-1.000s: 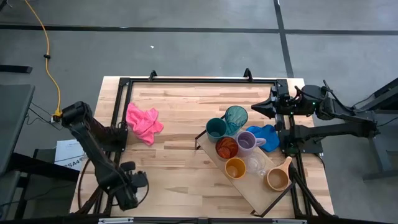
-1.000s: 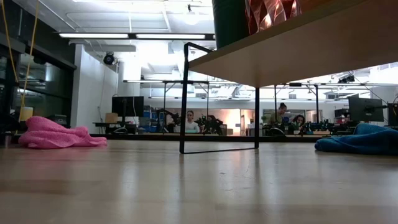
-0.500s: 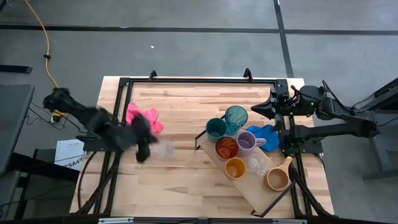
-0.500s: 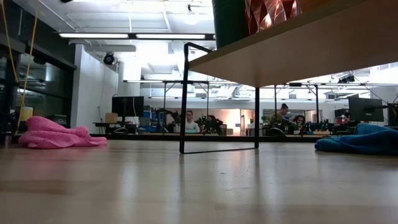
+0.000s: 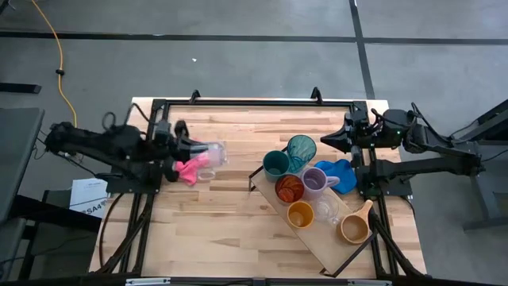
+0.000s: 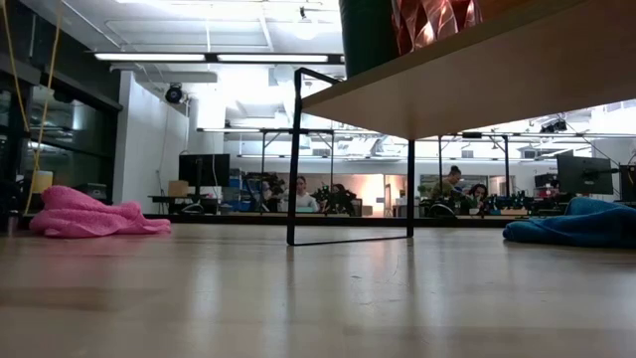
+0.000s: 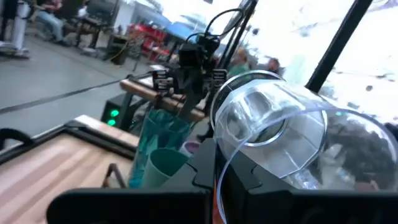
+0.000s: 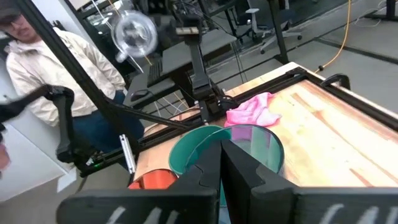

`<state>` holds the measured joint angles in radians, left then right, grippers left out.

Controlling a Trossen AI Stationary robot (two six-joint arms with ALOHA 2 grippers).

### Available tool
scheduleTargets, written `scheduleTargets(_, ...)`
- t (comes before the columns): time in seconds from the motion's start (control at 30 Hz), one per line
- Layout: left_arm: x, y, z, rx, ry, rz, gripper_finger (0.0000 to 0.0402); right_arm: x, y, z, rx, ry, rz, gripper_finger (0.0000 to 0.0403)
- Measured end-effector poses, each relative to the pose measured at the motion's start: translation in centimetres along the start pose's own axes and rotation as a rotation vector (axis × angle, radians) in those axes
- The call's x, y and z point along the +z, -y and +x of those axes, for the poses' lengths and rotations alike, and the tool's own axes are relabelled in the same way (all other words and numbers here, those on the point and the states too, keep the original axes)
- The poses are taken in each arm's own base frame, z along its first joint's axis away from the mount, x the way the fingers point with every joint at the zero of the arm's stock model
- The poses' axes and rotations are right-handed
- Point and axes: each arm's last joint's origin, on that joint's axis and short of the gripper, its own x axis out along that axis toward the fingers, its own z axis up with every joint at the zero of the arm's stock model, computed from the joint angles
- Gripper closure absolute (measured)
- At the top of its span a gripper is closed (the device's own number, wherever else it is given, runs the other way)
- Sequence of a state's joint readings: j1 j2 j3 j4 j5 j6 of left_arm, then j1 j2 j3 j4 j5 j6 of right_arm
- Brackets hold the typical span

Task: Stack small to large cups/mugs on shelf
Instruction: Put the transparent mug on the shelf

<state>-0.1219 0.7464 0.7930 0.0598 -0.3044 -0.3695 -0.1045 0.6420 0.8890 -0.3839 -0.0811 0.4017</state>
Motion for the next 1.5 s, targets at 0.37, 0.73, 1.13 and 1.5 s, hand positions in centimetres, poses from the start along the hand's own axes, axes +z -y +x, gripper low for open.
scheduleTargets(0.37, -2.8, -1.0, 0.7, -0.041, 0.082, -0.066, 0.0402, 0.3, -0.2, 0.0, 0.044, 0.025, -0.011, 0.0403)
scheduleTargets(0.73, -2.8, -1.0, 0.7, -0.038, 0.074, -0.093, 0.0402, 0.5, -0.4, 0.0, 0.063, 0.04, -0.023, 0.0403)
scheduleTargets(1.13, -2.0, 1.4, 2.9, -0.003, -0.204, -0.072, 0.0401, 0.5, -0.4, 0.0, 0.066, 0.038, -0.023, 0.0403)
scheduleTargets(1.5, -4.7, 10.1, 8.1, -0.035, -0.802, 0.149, 0.0401, 0.5, -0.3, 0.0, 0.05, 0.044, 0.004, 0.0403)
